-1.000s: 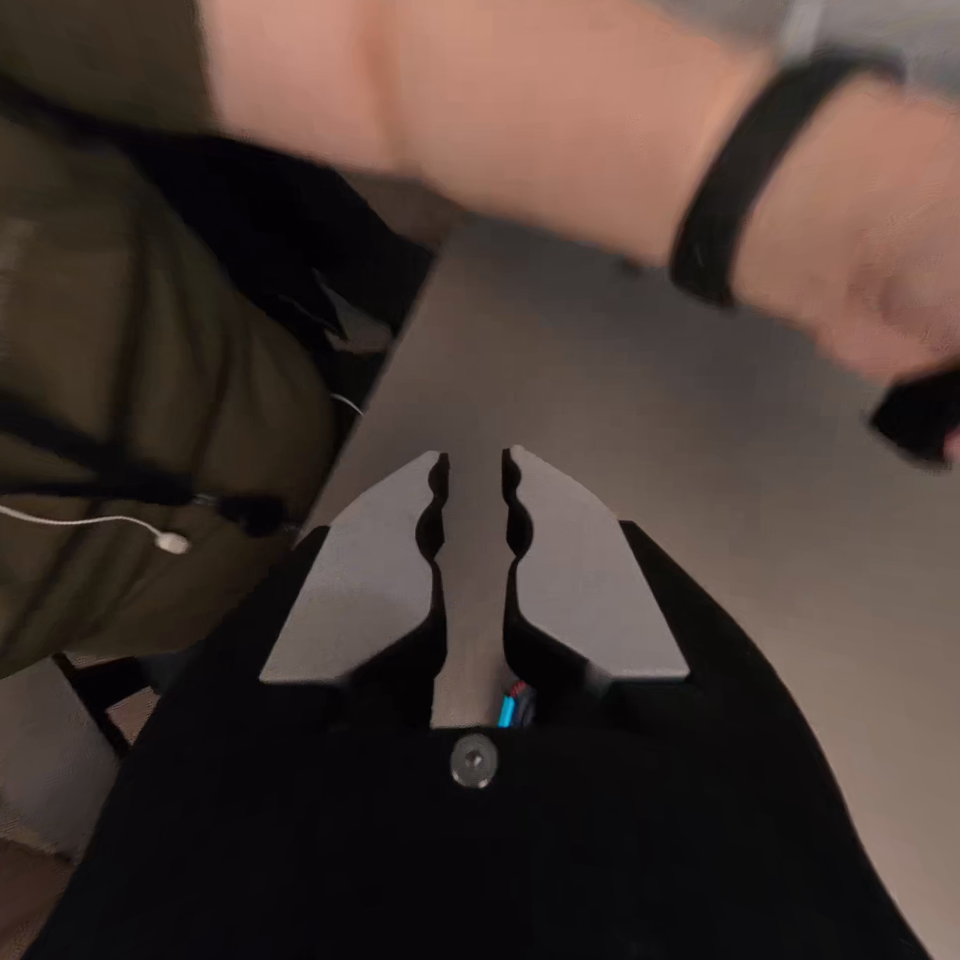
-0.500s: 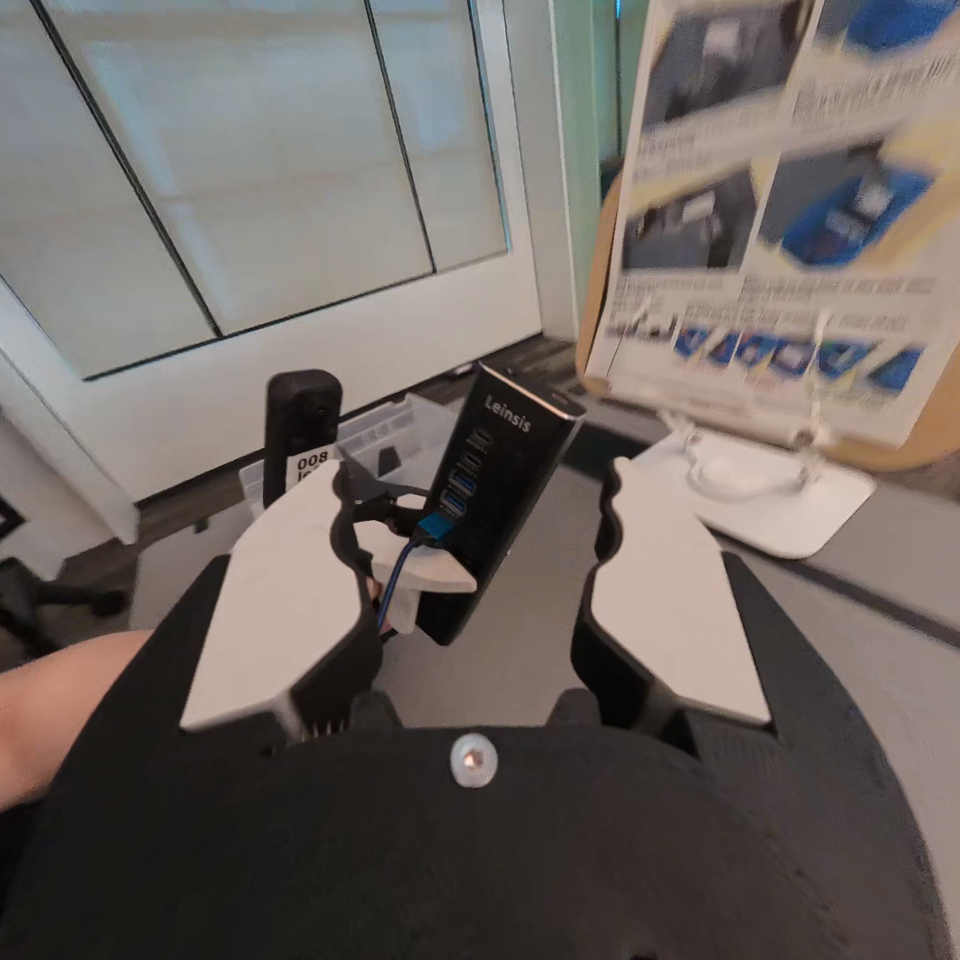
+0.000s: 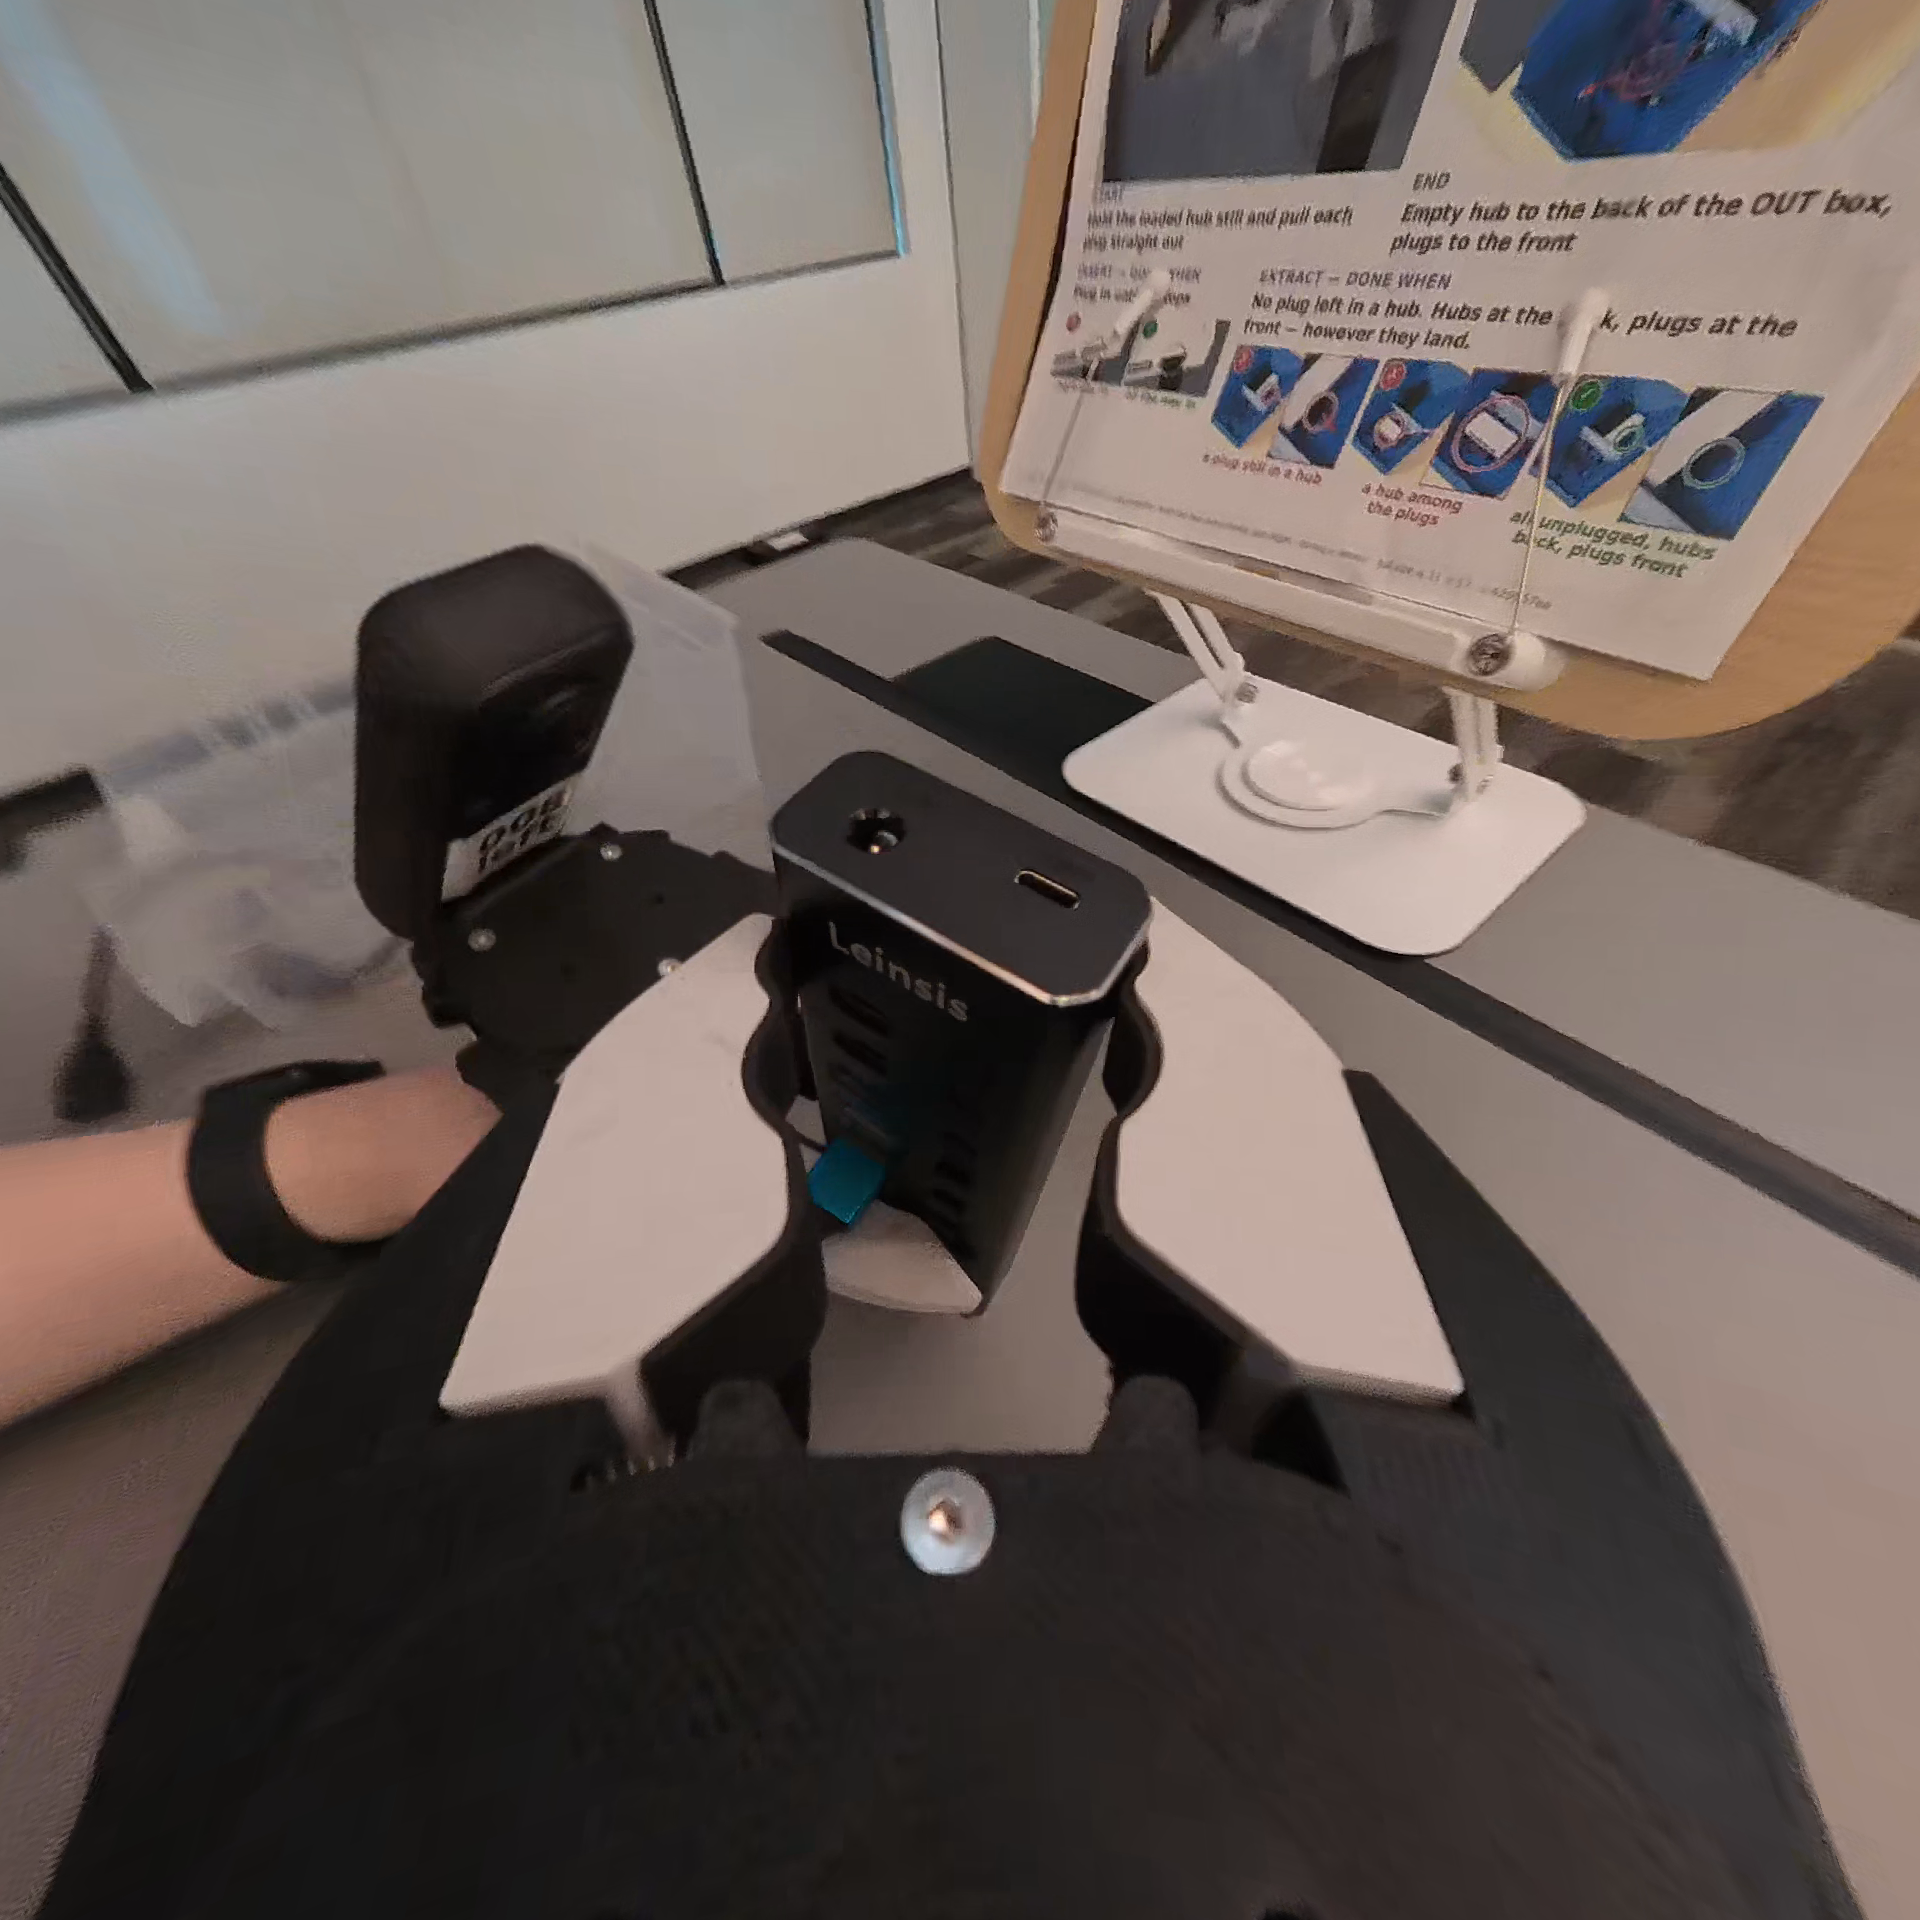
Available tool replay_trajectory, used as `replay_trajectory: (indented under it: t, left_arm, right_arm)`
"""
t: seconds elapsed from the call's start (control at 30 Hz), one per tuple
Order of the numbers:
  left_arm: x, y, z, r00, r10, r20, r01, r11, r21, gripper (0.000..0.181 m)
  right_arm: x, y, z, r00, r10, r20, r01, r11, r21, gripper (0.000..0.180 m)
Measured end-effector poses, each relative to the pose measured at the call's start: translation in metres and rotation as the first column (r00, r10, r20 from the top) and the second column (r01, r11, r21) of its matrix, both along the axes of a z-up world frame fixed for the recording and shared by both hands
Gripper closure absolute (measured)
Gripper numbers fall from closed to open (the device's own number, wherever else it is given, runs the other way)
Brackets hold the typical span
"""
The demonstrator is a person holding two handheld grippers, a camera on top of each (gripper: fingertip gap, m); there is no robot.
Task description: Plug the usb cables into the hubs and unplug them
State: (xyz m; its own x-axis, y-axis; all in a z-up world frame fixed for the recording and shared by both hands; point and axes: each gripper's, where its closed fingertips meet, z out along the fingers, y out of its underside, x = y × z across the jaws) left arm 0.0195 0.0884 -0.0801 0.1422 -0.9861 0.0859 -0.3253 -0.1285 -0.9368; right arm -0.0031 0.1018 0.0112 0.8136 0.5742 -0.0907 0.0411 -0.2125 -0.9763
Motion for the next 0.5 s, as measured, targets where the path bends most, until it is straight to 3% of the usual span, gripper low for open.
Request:
replay_trajectory:
  t: [0.2,0.4,0.5]
  left_arm:
    - [-0.005,0.011,-0.022,0.998,-0.008,-0.06,0.006,0.999,-0.041,0.147]
    - [-0.043,0.023,-0.046,0.966,0.057,-0.253,-0.069,0.997,-0.04,0.131]
    - [-0.061,0.024,-0.043,0.956,0.066,-0.287,-0.084,0.995,-0.051,0.133]
  right_arm:
    - [-0.009,0.015,-0.029,0.994,0.007,0.113,-0.005,1.0,-0.021,0.122]
    - [-0.018,0.025,-0.032,0.988,0.061,0.139,-0.06,0.998,-0.015,0.122]
    - [-0.022,0.024,-0.033,0.981,0.092,0.171,-0.092,0.996,-0.01,0.122]
